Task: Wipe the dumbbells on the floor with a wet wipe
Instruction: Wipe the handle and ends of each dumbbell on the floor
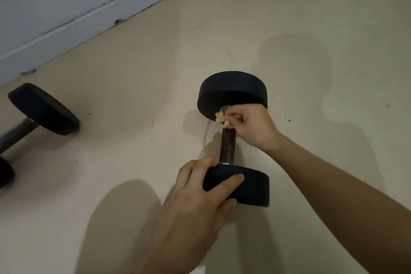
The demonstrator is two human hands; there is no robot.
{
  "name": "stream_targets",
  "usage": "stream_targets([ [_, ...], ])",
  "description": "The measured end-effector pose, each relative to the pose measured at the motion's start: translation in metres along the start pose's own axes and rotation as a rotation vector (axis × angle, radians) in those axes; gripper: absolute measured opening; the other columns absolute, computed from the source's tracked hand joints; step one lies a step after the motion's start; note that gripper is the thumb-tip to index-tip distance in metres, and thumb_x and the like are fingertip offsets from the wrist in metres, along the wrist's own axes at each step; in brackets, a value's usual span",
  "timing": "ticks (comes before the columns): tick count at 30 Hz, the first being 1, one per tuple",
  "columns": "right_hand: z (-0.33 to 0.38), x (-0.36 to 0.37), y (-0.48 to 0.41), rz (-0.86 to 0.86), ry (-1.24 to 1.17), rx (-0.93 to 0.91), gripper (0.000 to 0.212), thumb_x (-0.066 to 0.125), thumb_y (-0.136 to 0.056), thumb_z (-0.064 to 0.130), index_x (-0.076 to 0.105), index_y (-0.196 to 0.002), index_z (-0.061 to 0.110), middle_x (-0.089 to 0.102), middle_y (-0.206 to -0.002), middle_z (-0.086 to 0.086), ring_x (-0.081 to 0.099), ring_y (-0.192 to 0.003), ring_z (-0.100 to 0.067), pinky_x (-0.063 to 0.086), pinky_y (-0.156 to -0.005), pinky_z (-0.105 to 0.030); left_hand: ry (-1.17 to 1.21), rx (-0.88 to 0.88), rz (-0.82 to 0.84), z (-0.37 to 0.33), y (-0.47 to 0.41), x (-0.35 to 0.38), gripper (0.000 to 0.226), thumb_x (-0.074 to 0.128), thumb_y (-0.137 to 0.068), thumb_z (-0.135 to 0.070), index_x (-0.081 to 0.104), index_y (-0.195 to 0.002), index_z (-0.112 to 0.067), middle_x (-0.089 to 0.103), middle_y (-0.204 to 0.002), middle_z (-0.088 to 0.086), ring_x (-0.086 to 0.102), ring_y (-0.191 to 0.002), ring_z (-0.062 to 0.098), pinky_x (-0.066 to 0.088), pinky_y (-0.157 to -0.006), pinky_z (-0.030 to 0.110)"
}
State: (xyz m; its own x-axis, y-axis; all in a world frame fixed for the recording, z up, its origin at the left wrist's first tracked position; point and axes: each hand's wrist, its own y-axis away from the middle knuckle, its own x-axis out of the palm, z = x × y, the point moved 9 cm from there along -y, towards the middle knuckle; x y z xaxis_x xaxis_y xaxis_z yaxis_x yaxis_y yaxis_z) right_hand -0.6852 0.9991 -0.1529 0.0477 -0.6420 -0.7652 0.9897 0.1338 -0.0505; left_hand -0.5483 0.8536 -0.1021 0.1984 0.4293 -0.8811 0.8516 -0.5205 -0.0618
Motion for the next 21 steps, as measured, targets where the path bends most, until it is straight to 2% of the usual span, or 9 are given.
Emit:
stream_targets([
  [4, 0.014, 0.035, 0.042, 0.436, -0.097, -0.023, 0.015, 0.064, -0.088, 0.015, 0.074, -0.098, 0.020, 0.072, -0.090, 0.008, 0.066, -0.084, -0.004, 0.055, -0.080, -0.027, 0.053, 0.002, 0.017, -0.003, -0.003, 0.000, 0.043, 0.036, -0.092, -0.052, 0.043, -0.133, -0.043, 0.038, -0.136, -0.012, 0.036, -0.125, 0.013, 0.049, -0.089, 0.040],
  [6, 0.008, 0.021, 0.023, 0.314, -0.022, -0.041, 0.016, 0.064, -0.088, 0.014, 0.075, -0.100, 0.018, 0.073, -0.096, 0.005, 0.066, -0.088, -0.006, 0.054, -0.084, -0.031, 0.078, 0.020, 0.022, -0.008, -0.003, 0.003, 0.043, 0.035, -0.092, -0.052, 0.040, -0.134, -0.043, 0.037, -0.137, -0.016, 0.034, -0.127, 0.011, 0.046, -0.093, 0.040],
  [9, -0.006, -0.007, 0.001, 0.046, -0.018, 0.090, 0.016, 0.061, -0.091, 0.015, 0.075, -0.100, 0.014, 0.071, -0.105, 0.004, 0.065, -0.097, -0.013, 0.051, -0.091, -0.031, 0.111, 0.042, 0.028, -0.011, 0.000, 0.012, 0.042, 0.037, -0.093, -0.049, 0.041, -0.134, -0.041, 0.035, -0.143, -0.018, 0.031, -0.132, 0.010, 0.043, -0.099, 0.041],
  [10, -0.004, -0.003, 0.008, 0.082, -0.020, 0.087, 0.017, 0.061, -0.091, 0.014, 0.075, -0.100, 0.014, 0.071, -0.102, 0.006, 0.065, -0.096, -0.011, 0.051, -0.090, -0.029, 0.119, 0.041, 0.032, -0.009, 0.002, 0.015, 0.041, 0.037, -0.094, -0.047, 0.041, -0.134, -0.040, 0.035, -0.145, -0.017, 0.032, -0.133, 0.011, 0.043, -0.099, 0.041],
  [13, 0.009, 0.023, 0.049, 0.438, -0.054, 0.054, 0.016, 0.064, -0.088, 0.013, 0.075, -0.097, 0.018, 0.069, -0.085, 0.017, 0.063, -0.080, 0.004, 0.050, -0.078, -0.014, 0.123, 0.058, 0.016, -0.009, 0.002, 0.018, 0.041, 0.041, -0.093, -0.041, 0.044, -0.133, -0.038, 0.037, -0.147, -0.013, 0.036, -0.133, 0.014, 0.046, -0.095, 0.040],
  [14, 0.007, 0.023, 0.053, 0.472, -0.061, 0.071, 0.015, 0.065, -0.087, 0.014, 0.075, -0.097, 0.018, 0.068, -0.084, 0.018, 0.062, -0.078, 0.005, 0.048, -0.078, -0.013, 0.115, 0.075, 0.007, -0.012, 0.000, 0.019, 0.040, 0.042, -0.093, -0.039, 0.045, -0.133, -0.037, 0.038, -0.146, -0.012, 0.038, -0.131, 0.014, 0.047, -0.093, 0.040],
  [18, -0.030, -0.015, 0.009, 0.094, 0.128, 0.268, 0.019, 0.056, -0.094, 0.023, 0.072, -0.104, 0.019, 0.068, -0.105, 0.002, 0.060, -0.099, -0.016, 0.045, -0.096, -0.030, 0.126, 0.126, -0.003, -0.020, -0.011, 0.025, 0.039, 0.044, -0.091, -0.035, 0.052, -0.130, -0.033, 0.045, -0.142, -0.011, 0.043, -0.125, 0.015, 0.046, -0.096, 0.041],
  [19, -0.034, -0.020, 0.009, 0.054, 0.116, 0.296, 0.020, 0.055, -0.094, 0.023, 0.072, -0.103, 0.019, 0.067, -0.103, 0.003, 0.059, -0.098, -0.017, 0.044, -0.097, -0.031, 0.144, 0.117, -0.001, -0.019, -0.012, 0.027, 0.040, 0.044, -0.090, -0.037, 0.051, -0.129, -0.034, 0.045, -0.142, -0.010, 0.043, -0.125, 0.017, 0.045, -0.096, 0.042],
  [21, -0.031, -0.012, 0.028, 0.161, 0.044, 0.250, 0.017, 0.059, -0.092, 0.021, 0.074, -0.100, 0.020, 0.065, -0.092, 0.010, 0.059, -0.089, -0.008, 0.047, -0.091, -0.029, 0.182, 0.078, -0.008, -0.015, -0.012, 0.032, 0.044, 0.045, -0.086, -0.041, 0.047, -0.130, -0.040, 0.042, -0.141, -0.009, 0.039, -0.127, 0.017, 0.043, -0.098, 0.042],
])
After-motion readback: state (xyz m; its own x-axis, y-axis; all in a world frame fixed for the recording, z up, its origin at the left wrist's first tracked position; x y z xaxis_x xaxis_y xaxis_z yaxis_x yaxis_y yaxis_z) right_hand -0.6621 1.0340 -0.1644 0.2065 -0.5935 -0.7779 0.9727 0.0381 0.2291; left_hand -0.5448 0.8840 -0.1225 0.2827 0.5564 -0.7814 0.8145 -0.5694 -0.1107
